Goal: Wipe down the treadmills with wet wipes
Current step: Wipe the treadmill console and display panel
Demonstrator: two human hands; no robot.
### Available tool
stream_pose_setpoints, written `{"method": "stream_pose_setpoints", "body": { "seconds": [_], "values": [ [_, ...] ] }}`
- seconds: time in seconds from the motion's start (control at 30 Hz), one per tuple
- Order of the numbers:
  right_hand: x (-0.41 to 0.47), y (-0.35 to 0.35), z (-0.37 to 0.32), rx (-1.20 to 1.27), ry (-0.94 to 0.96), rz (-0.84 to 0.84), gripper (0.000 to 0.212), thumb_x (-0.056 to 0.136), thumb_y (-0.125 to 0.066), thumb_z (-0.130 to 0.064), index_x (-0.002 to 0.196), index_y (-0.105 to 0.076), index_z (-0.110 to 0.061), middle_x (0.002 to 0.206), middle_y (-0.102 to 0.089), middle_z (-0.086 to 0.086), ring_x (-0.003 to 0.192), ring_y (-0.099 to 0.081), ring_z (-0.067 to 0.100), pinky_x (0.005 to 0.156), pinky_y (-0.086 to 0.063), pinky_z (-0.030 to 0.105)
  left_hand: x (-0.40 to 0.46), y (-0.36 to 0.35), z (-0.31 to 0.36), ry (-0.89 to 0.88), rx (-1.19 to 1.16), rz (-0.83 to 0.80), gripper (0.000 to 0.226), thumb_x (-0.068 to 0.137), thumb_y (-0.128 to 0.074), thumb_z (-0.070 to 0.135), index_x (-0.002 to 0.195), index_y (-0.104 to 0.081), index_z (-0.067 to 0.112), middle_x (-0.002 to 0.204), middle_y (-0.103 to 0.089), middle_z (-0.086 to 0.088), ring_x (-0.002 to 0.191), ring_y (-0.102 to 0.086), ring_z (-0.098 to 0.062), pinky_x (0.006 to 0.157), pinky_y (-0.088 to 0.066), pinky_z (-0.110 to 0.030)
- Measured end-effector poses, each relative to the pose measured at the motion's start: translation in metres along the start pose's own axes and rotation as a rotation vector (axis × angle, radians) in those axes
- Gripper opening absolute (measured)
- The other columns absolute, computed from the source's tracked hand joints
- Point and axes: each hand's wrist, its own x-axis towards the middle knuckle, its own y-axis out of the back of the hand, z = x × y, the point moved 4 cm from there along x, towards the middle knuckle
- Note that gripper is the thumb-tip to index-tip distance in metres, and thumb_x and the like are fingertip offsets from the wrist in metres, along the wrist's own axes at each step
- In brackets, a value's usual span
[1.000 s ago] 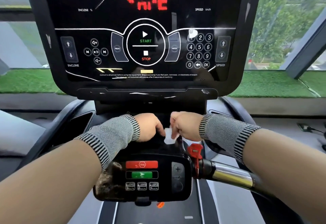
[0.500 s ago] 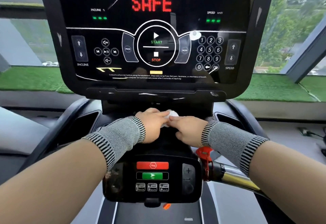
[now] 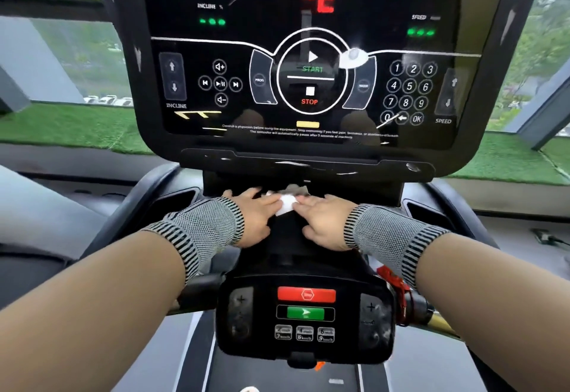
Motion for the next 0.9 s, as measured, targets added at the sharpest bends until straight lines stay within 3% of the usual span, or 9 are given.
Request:
{"method": "stream_pose_setpoints", "body": {
  "seconds": [0.2, 0.4, 0.57, 0.7, 0.9],
  "values": [
    [0.018, 0.007, -0.016, 0.011, 0.039, -0.004, 0.054, 0.097, -0.038, -0.025, 0.147, -0.025, -0.009, 0.157, -0.018, 0.007, 0.143, -0.021, 0.02, 0.116, -0.021, 0.037, -0.007, -0.012, -0.023, -0.005, -0.086, 0.025, 0.059, 0.1, -0.031, 0.034, 0.152, -0.002, 0.037, 0.157, 0.008, 0.024, 0.147, 0.005, -0.019, 0.113, -0.006, -0.06],
    [0.01, 0.004, -0.018, 0.122, 0.127, 0.004, 0.047, 0.093, -0.041, -0.01, 0.14, -0.046, -0.018, 0.151, -0.038, -0.002, 0.138, -0.034, 0.017, 0.114, -0.022, 0.026, -0.009, -0.024, -0.032, -0.104, -0.135, 0.027, 0.049, 0.099, -0.036, 0.029, 0.145, -0.029, 0.044, 0.153, -0.014, 0.031, 0.146, 0.01, -0.008, 0.115, -0.002, -0.06],
    [0.0, 0.008, -0.021, 0.223, 0.156, 0.122, 0.032, 0.094, -0.049, -0.014, 0.12, -0.066, -0.022, 0.134, -0.056, -0.01, 0.127, -0.043, 0.011, 0.109, -0.028, 0.023, -0.015, -0.031, -0.035, -0.158, -0.226, 0.016, 0.044, 0.096, -0.042, 0.022, 0.133, -0.049, 0.046, 0.143, -0.033, 0.036, 0.143, 0.001, 0.002, 0.12, -0.001, -0.046],
    [0.006, 0.002, -0.031, 0.235, 0.192, 0.099, 0.033, 0.094, -0.049, -0.01, 0.118, -0.068, -0.022, 0.137, -0.053, -0.013, 0.127, -0.042, 0.008, 0.107, -0.027, 0.016, -0.018, -0.029, -0.029, -0.154, -0.206, 0.056, 0.042, 0.098, -0.045, 0.026, 0.138, -0.046, 0.039, 0.149, -0.034, 0.02, 0.144, -0.011, -0.007, 0.118, -0.006, -0.053],
    [-0.019, -0.006, 0.006, 0.245, 0.06, 0.028, 0.026, 0.093, -0.054, -0.011, 0.111, -0.071, -0.015, 0.133, -0.056, -0.011, 0.127, -0.046, 0.004, 0.108, -0.029, 0.016, -0.006, -0.011, -0.011, -0.183, -0.167, -0.046, 0.041, 0.102, -0.033, 0.033, 0.141, -0.039, 0.042, 0.151, -0.024, 0.03, 0.146, 0.007, -0.006, 0.117, 0.001, -0.056]
  ]
}}
